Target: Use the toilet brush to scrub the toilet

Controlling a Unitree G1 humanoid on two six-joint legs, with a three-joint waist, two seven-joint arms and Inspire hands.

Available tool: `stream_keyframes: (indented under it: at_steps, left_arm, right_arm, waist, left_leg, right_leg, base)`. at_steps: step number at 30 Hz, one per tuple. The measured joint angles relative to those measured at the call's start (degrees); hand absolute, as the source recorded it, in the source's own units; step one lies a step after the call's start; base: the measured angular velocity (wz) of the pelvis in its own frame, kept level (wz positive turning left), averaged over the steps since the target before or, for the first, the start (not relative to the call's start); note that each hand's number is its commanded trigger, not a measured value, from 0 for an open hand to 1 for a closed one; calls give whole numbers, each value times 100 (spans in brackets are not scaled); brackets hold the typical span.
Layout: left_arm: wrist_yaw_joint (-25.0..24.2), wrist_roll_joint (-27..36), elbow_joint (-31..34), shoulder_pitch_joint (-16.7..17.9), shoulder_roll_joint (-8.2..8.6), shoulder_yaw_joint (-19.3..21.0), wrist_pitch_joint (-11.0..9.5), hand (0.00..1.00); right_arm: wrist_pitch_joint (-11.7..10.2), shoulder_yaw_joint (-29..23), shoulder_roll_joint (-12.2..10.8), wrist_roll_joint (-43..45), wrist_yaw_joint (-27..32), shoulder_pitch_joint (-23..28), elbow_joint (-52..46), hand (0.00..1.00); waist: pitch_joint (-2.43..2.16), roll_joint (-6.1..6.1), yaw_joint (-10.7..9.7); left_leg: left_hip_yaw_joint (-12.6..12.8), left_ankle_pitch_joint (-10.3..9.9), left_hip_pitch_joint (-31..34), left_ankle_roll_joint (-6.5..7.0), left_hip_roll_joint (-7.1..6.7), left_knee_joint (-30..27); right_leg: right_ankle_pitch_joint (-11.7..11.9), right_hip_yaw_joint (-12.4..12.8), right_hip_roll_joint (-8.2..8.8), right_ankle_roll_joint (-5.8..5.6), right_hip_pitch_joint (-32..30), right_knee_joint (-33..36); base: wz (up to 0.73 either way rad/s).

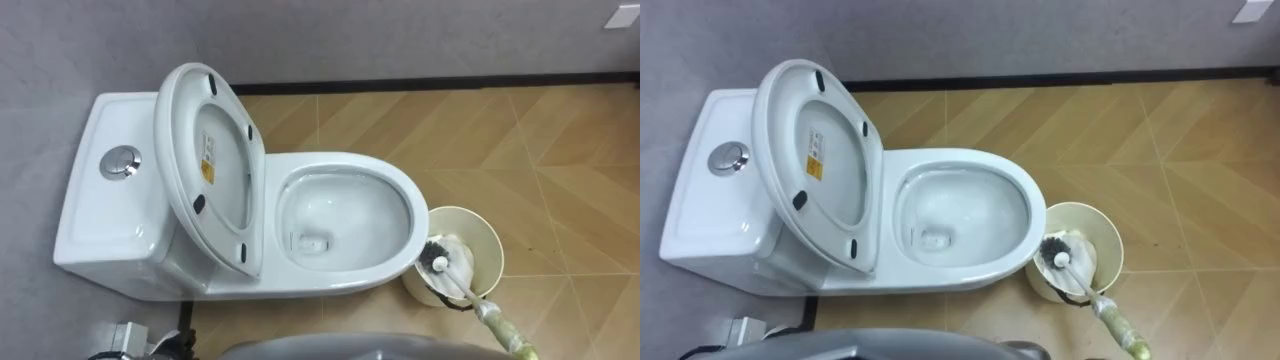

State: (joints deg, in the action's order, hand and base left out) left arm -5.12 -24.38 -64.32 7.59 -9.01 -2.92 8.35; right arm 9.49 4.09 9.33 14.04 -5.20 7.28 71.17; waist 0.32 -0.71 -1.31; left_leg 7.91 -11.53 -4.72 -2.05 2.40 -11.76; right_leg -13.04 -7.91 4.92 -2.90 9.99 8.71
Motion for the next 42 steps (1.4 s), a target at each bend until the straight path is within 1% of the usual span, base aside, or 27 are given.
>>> stream_keyframes:
  at_steps: [5,8,12,16,19,20,21,22,23,24,25,27,28,30,33,34,36,37,38,39,40,42]
  left_arm:
    - [0,-2,21,97,33,103,2,0]
    - [68,8,20,119,46,101,8,0]
    - [237,9,21,116,92,102,1,0]
    - [254,18,21,113,96,101,-12,0]
    - [354,77,20,107,97,99,-25,0]
    - [410,129,20,107,98,100,-44,0]
    - [479,142,20,102,104,105,-107,0]
    - [507,160,23,96,104,105,-149,0]
    - [624,222,22,93,102,106,-237,0]
    - [753,269,22,85,102,146,-342,0]
    - [817,353,22,85,102,171,-413,0]
    - [996,670,17,79,99,231,-633,0]
    - [1025,758,17,79,98,251,-679,0]
    - [1139,928,19,67,101,270,-840,0]
    - [1277,1040,19,17,100,279,-932,0]
    - [1315,1067,18,4,93,282,-961,0]
    - [1371,1136,19,-86,32,267,-1109,0]
    - [1374,1136,19,-101,9,265,-1130,0]
    - [1374,1157,20,-161,-27,249,-1148,0]
    - [1374,1265,18,-294,-42,249,-1210,0]
    - [1377,1290,19,-355,-48,253,-1259,0]
    - [1378,1478,14,-514,-42,251,-1439,0]
  right_arm:
    - [7,-22,-45,122,-114,60,-7,0]
    - [4,-28,-66,206,-87,62,-40,0]
    - [6,-49,-64,211,193,60,-179,0]
    - [-10,-51,-59,204,534,63,-283,0]
    - [-30,-102,-36,201,813,69,-510,0]
    - [-86,-160,-22,165,933,81,-772,0]
    - [-241,-256,-22,97,1068,80,-1113,0]
    - [-349,-290,-22,54,1133,76,-1257,0]
    - [-586,-322,-35,-8,1264,48,-1452,0]
    - [-780,-320,-63,-9,1382,-5,-1580,0]
    - [-863,-321,-80,-8,1434,-50,-1616,0]
    - [-1136,-319,-137,2,1626,-240,-1641,0]
    - [-1181,-319,-155,1,1663,-267,-1641,0]
    - [-1341,-305,-207,-1,1806,-355,-1644,0]
    - [-1387,-302,-216,-1,2003,-474,-1634,0]
    - [-1402,-303,-220,-2,2047,-515,-1623,0]
    - [-1544,-286,-220,-6,2219,-649,-1539,0]
    - [-1600,-277,-220,-7,2277,-687,-1491,0]
    - [-1648,-274,-217,-49,2379,-748,-1386,0]
    - [-1659,-273,-213,-101,2457,-846,-1245,0]
    - [-1671,-273,-214,-126,2493,-906,-1157,0]
    - [-1713,-284,-212,-129,2622,-1189,-778,0]
  waist:
    - [-12,-19,2]
    - [-14,-16,6]
    - [-9,-7,10]
    - [-1,9,14]
    - [1,13,14]
    - [-4,25,14]
    - [-4,42,7]
    - [-4,49,7]
    - [-4,53,5]
    - [-6,50,19]
    - [-8,48,21]
    - [-11,56,17]
    - [-18,55,19]
    - [-20,57,22]
    - [-29,65,39]
    - [-23,50,37]
    - [-2,4,32]
    - [3,-2,24]
    - [-3,-4,-2]
    - [6,-16,15]
    - [11,-21,31]
    - [31,19,96]
  left_leg:
    - [-5,0,4,0,-5,-1]
    - [-5,0,3,0,-6,-6]
    - [-5,-1,15,-1,-7,-14]
    - [-2,-1,20,-1,-6,-19]
    - [-3,-2,26,-1,-6,-20]
    - [5,-2,54,-1,-5,-20]
    - [11,0,102,0,-3,-22]
    - [11,1,117,1,-3,-27]
    - [10,0,128,1,-4,-41]
    - [4,0,144,1,-4,-44]
    - [-2,0,165,1,-4,-44]
    - [-20,0,273,1,-5,-64]
    - [-22,0,311,1,-5,-87]
    - [-38,1,455,2,-4,-126]
    - [-51,3,608,4,-2,-128]
    - [-51,4,634,5,-2,-126]
    - [-98,5,813,7,-1,-177]
    - [-131,5,865,7,-2,-204]
    - [-227,8,1028,13,-2,-267]
    - [-282,12,1171,18,-4,-334]
    - [-303,13,1252,20,-6,-363]
    - [-367,46,1538,44,-8,-421]
  right_leg:
    - [-6,3,1,-1,-2,-4]
    - [-6,15,1,-1,1,-3]
    - [-6,10,2,-1,-3,-6]
    - [-10,10,3,1,-6,-3]
    - [-15,14,2,3,-13,1]
    - [-15,30,0,3,-56,4]
    - [-11,46,-2,3,-117,6]
    - [-2,46,-3,3,-126,8]
    - [0,44,-3,2,-130,8]
    - [0,35,-3,2,-135,1]
    - [0,27,-4,2,-152,2]
    - [2,-12,0,4,-238,7]
    - [2,-19,1,4,-265,10]
    - [3,-44,3,6,-400,64]
    - [3,-54,7,6,-579,133]
    - [3,-62,8,6,-613,141]
    - [7,-187,12,10,-719,164]
    - [9,-219,13,12,-753,180]
    - [31,-342,14,23,-882,208]
    - [37,-383,14,23,-974,210]
    - [39,-396,13,24,-1032,210]
    - [41,-458,16,28,-1284,325]
  base:
    - [0]
    - [0]
    - [0]
    - [0]
    - [0]
    - [-5]
    - [-4]
    - [0]
    - [3]
    - [4]
    - [5]
    - [7]
    - [7]
    - [6]
    - [2]
    - [0]
    - [9]
    - [26]
    - [33]
    - [30]
    - [19]
    - [12]
